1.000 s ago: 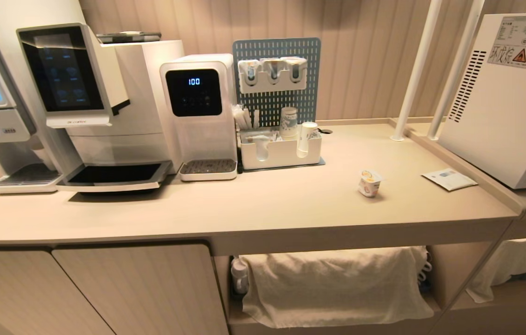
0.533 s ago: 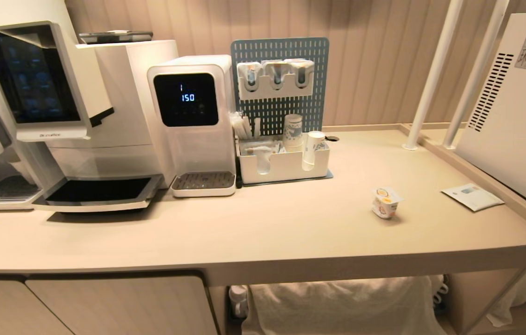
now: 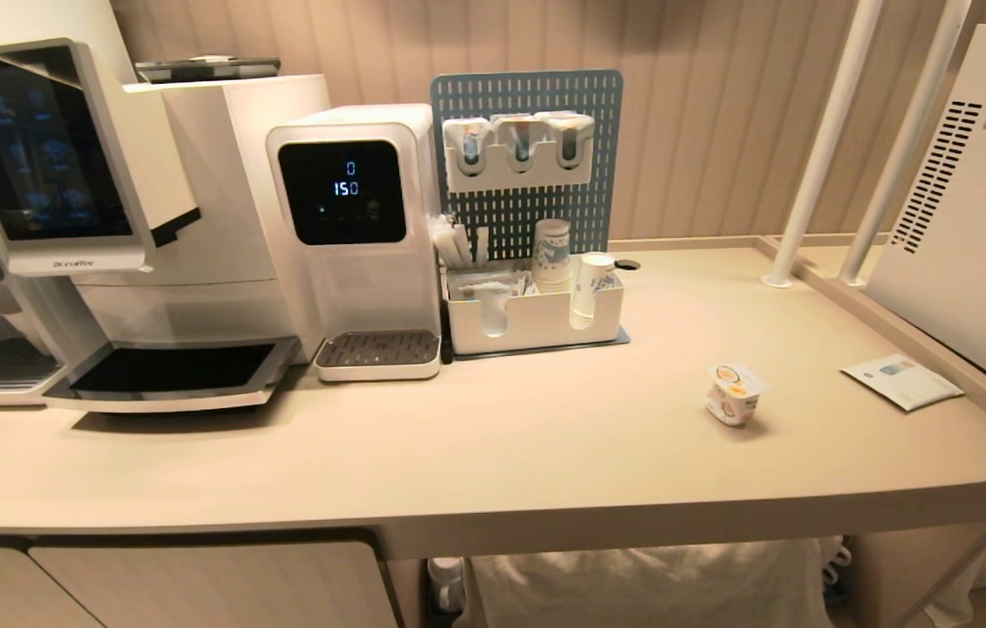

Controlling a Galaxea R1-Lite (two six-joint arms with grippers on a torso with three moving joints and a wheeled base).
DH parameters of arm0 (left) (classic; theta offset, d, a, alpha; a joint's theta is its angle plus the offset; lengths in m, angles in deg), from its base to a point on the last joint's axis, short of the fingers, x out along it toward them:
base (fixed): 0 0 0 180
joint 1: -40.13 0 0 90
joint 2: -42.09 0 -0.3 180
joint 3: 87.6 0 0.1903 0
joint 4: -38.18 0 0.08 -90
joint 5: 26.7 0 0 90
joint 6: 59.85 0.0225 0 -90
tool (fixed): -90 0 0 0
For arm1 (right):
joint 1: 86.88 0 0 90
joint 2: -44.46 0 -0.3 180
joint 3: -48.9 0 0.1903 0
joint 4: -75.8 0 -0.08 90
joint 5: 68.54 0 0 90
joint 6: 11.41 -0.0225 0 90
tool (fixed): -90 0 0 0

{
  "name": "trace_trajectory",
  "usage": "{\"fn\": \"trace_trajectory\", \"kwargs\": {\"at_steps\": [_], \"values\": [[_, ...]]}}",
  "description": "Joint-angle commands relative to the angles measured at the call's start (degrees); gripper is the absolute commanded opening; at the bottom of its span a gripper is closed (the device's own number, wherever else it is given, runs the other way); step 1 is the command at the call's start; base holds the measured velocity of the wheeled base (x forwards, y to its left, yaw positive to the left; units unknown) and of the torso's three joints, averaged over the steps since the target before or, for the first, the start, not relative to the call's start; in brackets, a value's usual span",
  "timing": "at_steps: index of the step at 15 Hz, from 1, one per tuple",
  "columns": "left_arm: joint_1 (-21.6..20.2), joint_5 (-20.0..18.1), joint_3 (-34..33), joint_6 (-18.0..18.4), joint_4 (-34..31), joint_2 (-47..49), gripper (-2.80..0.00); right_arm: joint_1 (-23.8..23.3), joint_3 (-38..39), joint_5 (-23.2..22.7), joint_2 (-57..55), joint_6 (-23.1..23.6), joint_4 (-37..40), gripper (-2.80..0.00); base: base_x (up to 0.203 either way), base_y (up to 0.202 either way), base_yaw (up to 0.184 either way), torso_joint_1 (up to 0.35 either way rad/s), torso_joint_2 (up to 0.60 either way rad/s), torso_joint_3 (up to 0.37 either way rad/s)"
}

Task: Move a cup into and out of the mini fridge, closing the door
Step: Put the yoghurt in the freezer

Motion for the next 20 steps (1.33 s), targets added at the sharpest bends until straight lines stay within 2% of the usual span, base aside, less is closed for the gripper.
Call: {"fn": "trace_trajectory", "kwargs": {"at_steps": [1, 7, 13, 20], "values": [[0.0, 0.04, 0.0, 0.04, 0.09, 0.0, -2.8, -0.04, 0.53, -0.02, 0.02, -0.02, -0.02, -2.8, 0.0, 0.0, 0.0, 0.0, 0.0, 0.0], [0.0, 0.04, 0.09, 0.08, -0.09, 0.0, -2.8, 0.01, 0.53, -0.02, 0.02, 0.12, -0.02, -2.8, 0.0, 0.0, 0.0, 0.0, 0.0, 0.0], [0.0, 0.08, 0.0, -0.63, -0.15, 0.0, -2.8, 0.03, 0.53, -0.02, 0.02, 0.03, -0.02, -2.8, 0.001, -0.143, 0.003, 0.002, 0.0, 0.003], [0.0, 0.04, 0.0, 0.04, 0.09, 0.0, -2.8, -0.04, 0.53, -0.02, 0.02, 0.2, -0.02, -2.8, 0.0, 0.0, 0.0, 0.0, 0.0, 0.0]]}}
